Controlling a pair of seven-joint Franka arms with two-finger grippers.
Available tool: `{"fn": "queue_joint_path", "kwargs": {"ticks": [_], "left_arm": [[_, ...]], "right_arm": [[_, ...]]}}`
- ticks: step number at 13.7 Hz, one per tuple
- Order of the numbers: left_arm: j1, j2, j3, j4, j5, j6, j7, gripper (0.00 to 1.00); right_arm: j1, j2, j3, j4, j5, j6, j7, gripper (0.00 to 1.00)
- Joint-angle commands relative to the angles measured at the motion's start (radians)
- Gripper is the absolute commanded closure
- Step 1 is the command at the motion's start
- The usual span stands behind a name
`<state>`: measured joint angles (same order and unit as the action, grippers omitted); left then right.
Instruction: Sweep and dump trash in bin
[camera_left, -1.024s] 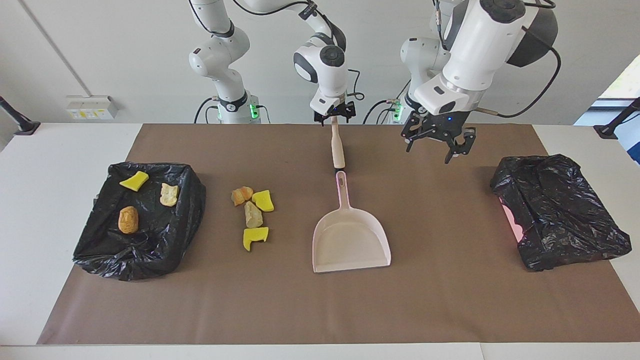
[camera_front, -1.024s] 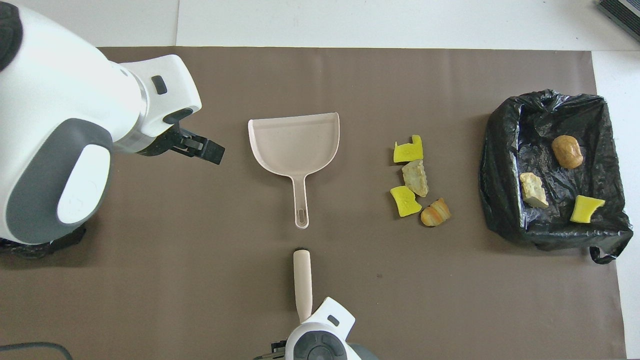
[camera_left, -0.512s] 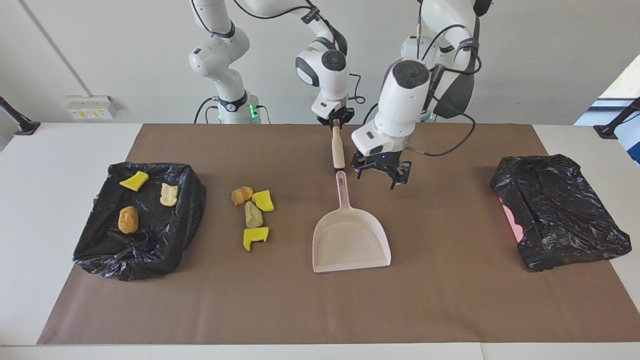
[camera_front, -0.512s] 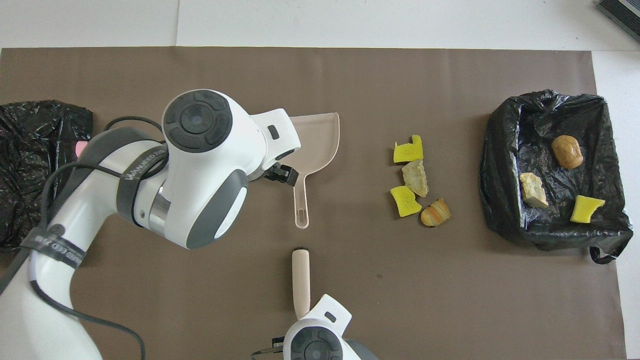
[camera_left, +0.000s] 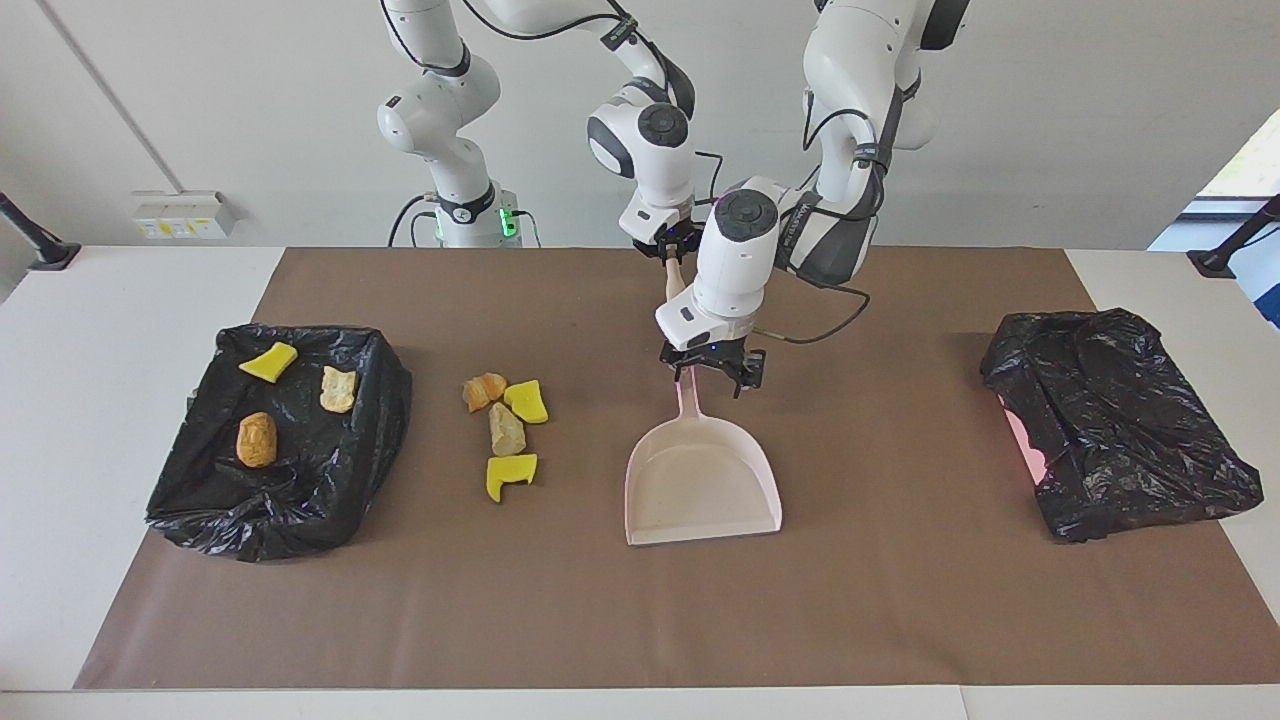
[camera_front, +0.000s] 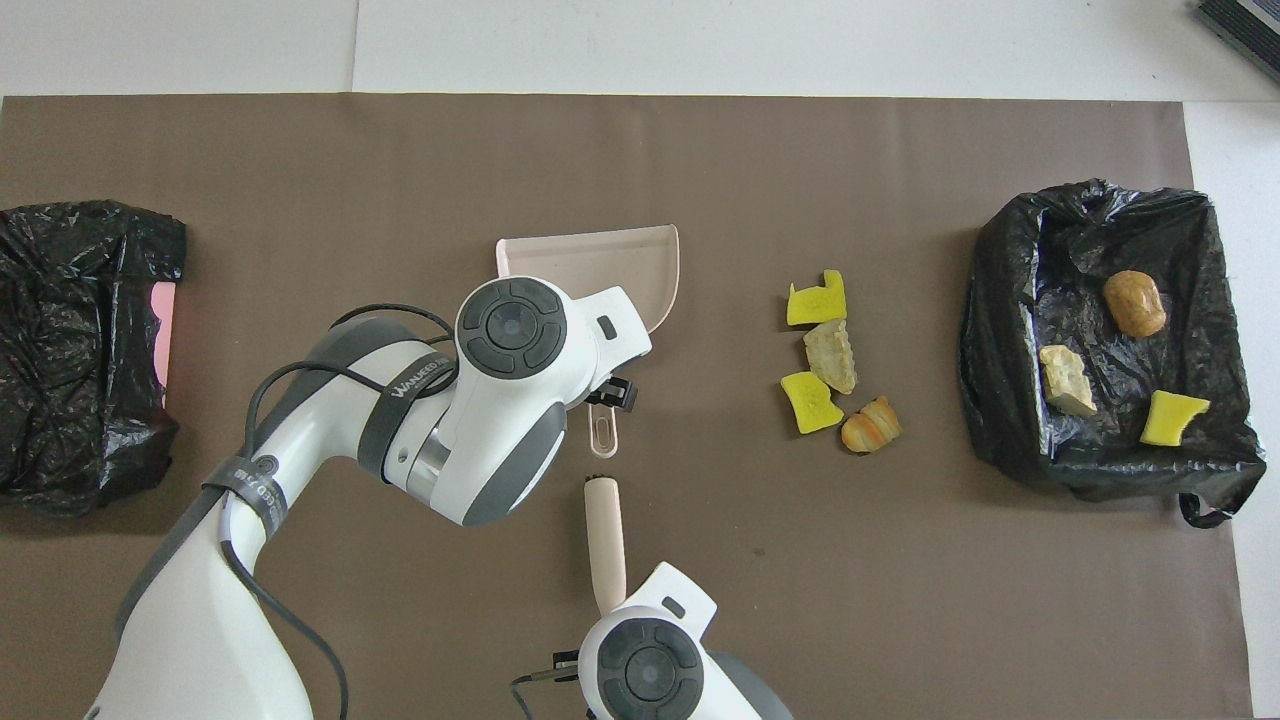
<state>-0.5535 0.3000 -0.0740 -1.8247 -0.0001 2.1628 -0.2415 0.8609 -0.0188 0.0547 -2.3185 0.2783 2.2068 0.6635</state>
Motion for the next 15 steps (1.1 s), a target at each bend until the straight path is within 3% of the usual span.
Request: {"fn": "queue_joint_path", "kwargs": {"ticks": [1, 3, 8, 12, 13, 15], "left_arm": [[-0.006, -0.039, 0.008, -0.048, 0.020, 0.034, -0.021, 0.00], [-0.006, -0.029, 0.008, -0.048, 0.012, 0.066, -0.057, 0.00], [-0.043, 0.018, 0.008, -0.048, 0.012, 0.094, -0.139, 0.00], [-0.049, 0.024, 0.008, -0.045, 0.009, 0.150, -0.160, 0.00], [-0.052, 0.024, 0.008, -0.044, 0.009, 0.150, -0.160, 0.09], [-0.051, 0.024, 0.010, -0.042, 0.011, 0.150, -0.159, 0.47]], "right_arm": [[-0.101, -0.126, 0.004, -0.015, -0.036, -0.137, -0.071, 1.00], [-0.182, -0.171, 0.004, -0.027, -0.037, -0.186, -0.117, 1.00], [-0.415, -0.171, 0.002, -0.009, -0.048, -0.208, -0.321, 1.00], [-0.618, -0.113, 0.005, 0.057, -0.239, -0.298, -0.461, 1.00], [-0.643, -0.109, 0.005, 0.067, -0.328, -0.327, -0.470, 1.00], [-0.680, -0.110, 0.004, 0.064, -0.405, -0.349, -0.513, 1.00]]}}
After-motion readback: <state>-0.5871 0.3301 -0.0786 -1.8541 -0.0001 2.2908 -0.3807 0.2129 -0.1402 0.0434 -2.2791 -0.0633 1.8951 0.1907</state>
